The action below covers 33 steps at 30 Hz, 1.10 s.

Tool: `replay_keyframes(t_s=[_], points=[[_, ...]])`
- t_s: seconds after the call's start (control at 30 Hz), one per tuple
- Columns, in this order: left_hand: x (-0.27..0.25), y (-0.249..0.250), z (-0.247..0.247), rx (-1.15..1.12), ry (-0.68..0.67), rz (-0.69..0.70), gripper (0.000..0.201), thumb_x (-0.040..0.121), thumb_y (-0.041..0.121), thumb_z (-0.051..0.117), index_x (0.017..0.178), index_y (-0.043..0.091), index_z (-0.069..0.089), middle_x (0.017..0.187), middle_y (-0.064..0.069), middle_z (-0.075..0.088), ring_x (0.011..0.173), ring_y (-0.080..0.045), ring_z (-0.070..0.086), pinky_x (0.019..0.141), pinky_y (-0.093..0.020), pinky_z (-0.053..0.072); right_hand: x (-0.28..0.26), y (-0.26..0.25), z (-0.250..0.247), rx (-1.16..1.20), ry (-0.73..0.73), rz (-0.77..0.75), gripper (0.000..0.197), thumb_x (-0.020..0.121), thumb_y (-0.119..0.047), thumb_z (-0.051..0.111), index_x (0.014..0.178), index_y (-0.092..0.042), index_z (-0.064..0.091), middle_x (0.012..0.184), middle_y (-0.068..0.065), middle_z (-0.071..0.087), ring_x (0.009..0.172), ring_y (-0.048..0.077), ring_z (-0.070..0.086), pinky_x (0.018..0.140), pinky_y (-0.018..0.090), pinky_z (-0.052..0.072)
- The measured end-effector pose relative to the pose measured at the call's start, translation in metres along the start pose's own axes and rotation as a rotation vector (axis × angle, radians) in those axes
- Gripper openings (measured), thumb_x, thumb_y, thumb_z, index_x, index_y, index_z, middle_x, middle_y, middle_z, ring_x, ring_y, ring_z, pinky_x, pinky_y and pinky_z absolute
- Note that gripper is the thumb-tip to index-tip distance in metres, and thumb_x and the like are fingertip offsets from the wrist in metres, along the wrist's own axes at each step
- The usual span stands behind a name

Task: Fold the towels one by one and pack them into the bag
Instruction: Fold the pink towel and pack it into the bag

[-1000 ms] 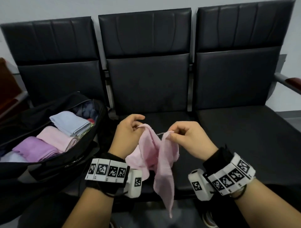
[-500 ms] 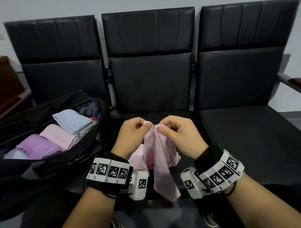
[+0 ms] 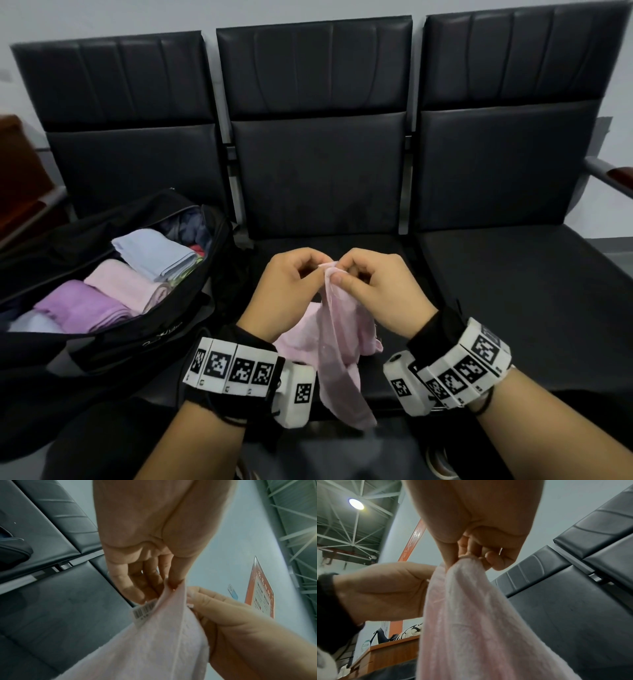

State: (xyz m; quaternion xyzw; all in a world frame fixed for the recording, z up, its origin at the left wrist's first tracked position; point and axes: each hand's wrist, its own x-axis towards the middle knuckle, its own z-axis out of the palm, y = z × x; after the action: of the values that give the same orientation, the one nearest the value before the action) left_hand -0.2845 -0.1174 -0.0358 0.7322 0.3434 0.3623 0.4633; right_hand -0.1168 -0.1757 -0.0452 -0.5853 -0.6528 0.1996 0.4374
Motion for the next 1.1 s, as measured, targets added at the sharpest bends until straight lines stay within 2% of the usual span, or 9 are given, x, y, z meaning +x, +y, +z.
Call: replay_keyframes(t_s=[0.2,0.43,0.6,0.7,0.77,0.87,0.93,1.03,1.1], points=[[-0.002,0.003,-0.006,0.032,-0.089,-0.048,0.014,0.097,0.014,0.061,0.098,0.015,0.075,0.090,0.000,0.075,0.084,-0.013,0.072,0.072,-0.023,0.057,-0.001,0.003,0.003,-0.137,0.044,-0.011,0.017,0.088,-0.042,0.068,0.080,-0.027,0.066,0.064,-0.006,0.062,0.063,0.010,0.061,0.064,0.038,0.055],[-0.001,0.001,-0.010,0.184,-0.104,0.007,0.007,0.088,0.017,0.075,0.093,0.020,0.075,0.084,0.004,0.075,0.080,-0.010,0.072,0.075,-0.027,0.058,-0.001,0.001,0.006,-0.112,0.021,0.029,0.019,0.089,-0.046,0.066,0.081,-0.029,0.069,0.068,-0.008,0.066,0.067,0.008,0.063,0.065,0.036,0.056],[-0.001,-0.003,-0.013,0.296,-0.057,0.085,0.014,0.087,0.011,0.069,0.086,0.024,0.071,0.078,0.011,0.071,0.074,-0.005,0.067,0.066,-0.016,0.051,-0.001,0.000,0.000,-0.027,-0.096,0.027,0.011,0.090,-0.039,0.065,0.087,-0.031,0.071,0.071,-0.008,0.068,0.069,0.007,0.065,0.066,0.025,0.054],[-0.002,-0.004,-0.013,0.326,0.023,0.121,0.013,0.087,0.008,0.064,0.083,0.020,0.066,0.078,0.008,0.067,0.072,-0.008,0.063,0.064,-0.016,0.048,-0.003,0.012,-0.005,-0.128,-0.207,-0.002,0.003,0.085,-0.034,0.072,0.085,-0.032,0.071,0.071,-0.011,0.066,0.073,0.006,0.061,0.068,0.025,0.050],[-0.001,-0.006,-0.016,0.319,0.121,0.143,0.014,0.086,0.004,0.061,0.082,0.017,0.062,0.075,0.006,0.063,0.068,-0.005,0.057,0.061,-0.014,0.044,-0.004,0.025,-0.008,-0.215,-0.290,0.010,0.011,0.081,-0.038,0.075,0.079,-0.028,0.071,0.070,-0.009,0.064,0.074,0.007,0.058,0.069,0.027,0.049],[0.002,-0.008,-0.025,0.237,0.290,0.139,0.011,0.089,0.006,0.054,0.082,0.014,0.056,0.075,-0.001,0.058,0.063,-0.003,0.049,0.058,-0.016,0.040,-0.006,0.052,-0.007,-0.356,-0.420,0.042,0.032,0.079,-0.039,0.077,0.067,-0.013,0.062,0.068,0.006,0.058,0.069,0.012,0.054,0.065,0.028,0.044],[0.004,-0.008,-0.032,0.205,0.380,0.135,0.008,0.090,0.013,0.050,0.084,0.015,0.054,0.078,-0.001,0.058,0.067,-0.004,0.050,0.062,-0.020,0.042,-0.011,0.068,-0.004,-0.453,-0.497,0.062,0.040,0.078,-0.037,0.077,0.063,-0.008,0.053,0.067,0.009,0.057,0.068,0.010,0.050,0.060,0.017,0.035],[0.007,-0.007,-0.046,0.180,0.491,0.175,0.012,0.089,0.017,0.046,0.081,0.025,0.050,0.077,0.009,0.055,0.070,0.003,0.050,0.064,-0.012,0.041,-0.023,0.087,0.003,-0.577,-0.576,0.114,0.034,0.074,-0.040,0.075,0.060,-0.018,0.054,0.073,0.005,0.055,0.070,0.008,0.047,0.056,0.012,0.032],[0.008,-0.007,-0.054,0.172,0.560,0.190,0.017,0.090,0.016,0.045,0.081,0.030,0.048,0.076,0.015,0.052,0.069,0.006,0.049,0.063,-0.008,0.039,-0.029,0.096,0.006,-0.636,-0.599,0.133,0.027,0.075,-0.046,0.073,0.068,-0.024,0.061,0.081,-0.005,0.049,0.078,0.013,0.053,0.063,0.023,0.042]])
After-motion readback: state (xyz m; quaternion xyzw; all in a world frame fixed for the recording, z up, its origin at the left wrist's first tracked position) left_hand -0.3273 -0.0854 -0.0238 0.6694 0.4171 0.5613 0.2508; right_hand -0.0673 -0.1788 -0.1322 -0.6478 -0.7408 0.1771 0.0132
